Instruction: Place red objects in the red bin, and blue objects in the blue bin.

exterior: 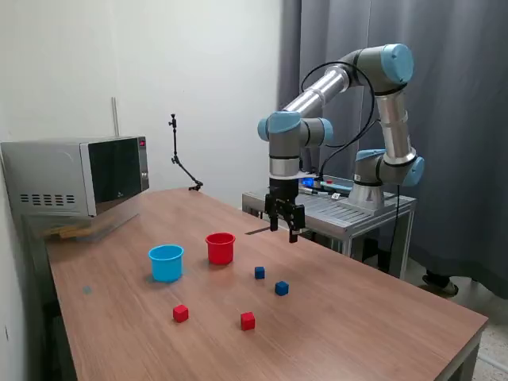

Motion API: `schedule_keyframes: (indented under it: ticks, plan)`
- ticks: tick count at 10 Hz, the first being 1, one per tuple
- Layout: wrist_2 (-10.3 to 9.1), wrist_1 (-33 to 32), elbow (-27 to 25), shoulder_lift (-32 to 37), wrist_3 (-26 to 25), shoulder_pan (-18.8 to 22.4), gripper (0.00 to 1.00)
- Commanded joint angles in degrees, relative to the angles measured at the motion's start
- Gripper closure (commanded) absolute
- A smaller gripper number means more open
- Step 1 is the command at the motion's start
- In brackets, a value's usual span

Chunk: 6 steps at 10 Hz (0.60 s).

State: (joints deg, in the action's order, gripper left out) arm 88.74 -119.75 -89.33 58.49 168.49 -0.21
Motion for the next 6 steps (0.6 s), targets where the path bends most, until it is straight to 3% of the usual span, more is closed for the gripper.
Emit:
schedule_keyframes:
  ticks: [1,4,6]
  plan:
    - [-0.94,-2.7,0.3,-2.8,-0.4,0.3,0.00]
    - [0.11,-6.8,0.8,-5.2,-11.0,0.1,0.00]
    - [1.96,-7.1,1.2,-5.9,-14.2,-0.7,0.00]
